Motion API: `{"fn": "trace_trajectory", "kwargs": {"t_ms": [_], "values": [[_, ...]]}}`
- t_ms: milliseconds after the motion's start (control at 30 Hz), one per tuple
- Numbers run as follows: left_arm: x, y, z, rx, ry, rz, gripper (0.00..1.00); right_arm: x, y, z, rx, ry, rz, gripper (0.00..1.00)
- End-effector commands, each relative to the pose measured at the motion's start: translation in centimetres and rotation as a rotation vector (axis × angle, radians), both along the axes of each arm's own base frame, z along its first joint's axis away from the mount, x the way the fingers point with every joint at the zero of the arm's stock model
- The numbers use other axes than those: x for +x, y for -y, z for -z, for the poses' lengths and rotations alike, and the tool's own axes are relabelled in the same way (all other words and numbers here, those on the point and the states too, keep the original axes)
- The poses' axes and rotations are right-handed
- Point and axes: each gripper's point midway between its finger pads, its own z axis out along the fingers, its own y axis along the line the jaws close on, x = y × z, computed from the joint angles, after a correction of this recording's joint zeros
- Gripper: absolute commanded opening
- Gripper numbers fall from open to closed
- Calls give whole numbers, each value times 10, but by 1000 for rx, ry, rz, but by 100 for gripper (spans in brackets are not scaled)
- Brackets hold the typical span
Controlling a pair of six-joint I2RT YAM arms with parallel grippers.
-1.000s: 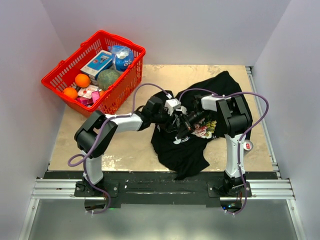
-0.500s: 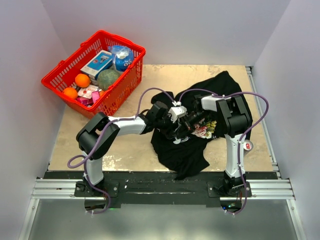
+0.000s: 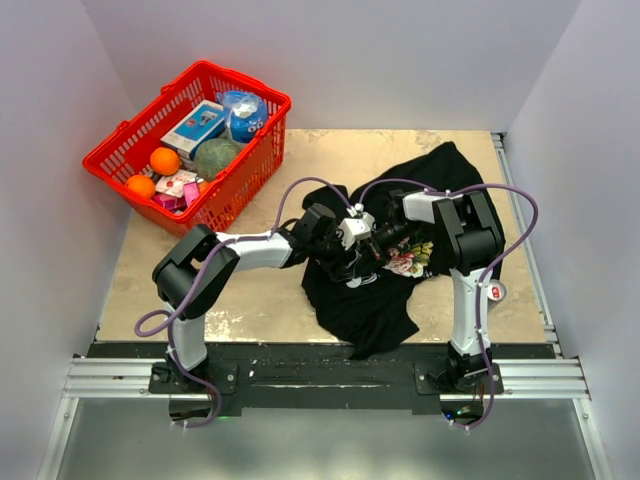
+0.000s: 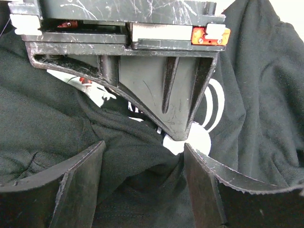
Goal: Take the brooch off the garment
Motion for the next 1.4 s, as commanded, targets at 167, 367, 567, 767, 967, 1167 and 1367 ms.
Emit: {"fn": "trace_trajectory", "kwargs": {"t_ms": [167, 367, 567, 767, 967, 1167, 1367], "values": [[-9, -5, 10, 41, -15, 31, 70, 31, 24, 61, -193, 234, -42, 0], [-17, -4, 14, 43, -17, 54, 70, 31, 25, 63, -200, 235, -31, 0], [-22, 0, 12, 29, -52, 57, 71, 34, 24, 64, -208, 238, -14, 0], [-25, -2, 22, 67, -25, 30, 71, 34, 24, 66, -212, 233, -12, 0], [-21, -7, 31, 114, 30, 19, 71, 34, 24, 68, -213, 228, -9, 0], [-19, -9, 30, 124, 51, 23, 70, 33, 24, 69, -213, 222, -8, 0], [-9, -2, 1, 20, 47, 20, 72, 33, 24, 70, -214, 216, -9, 0]]}}
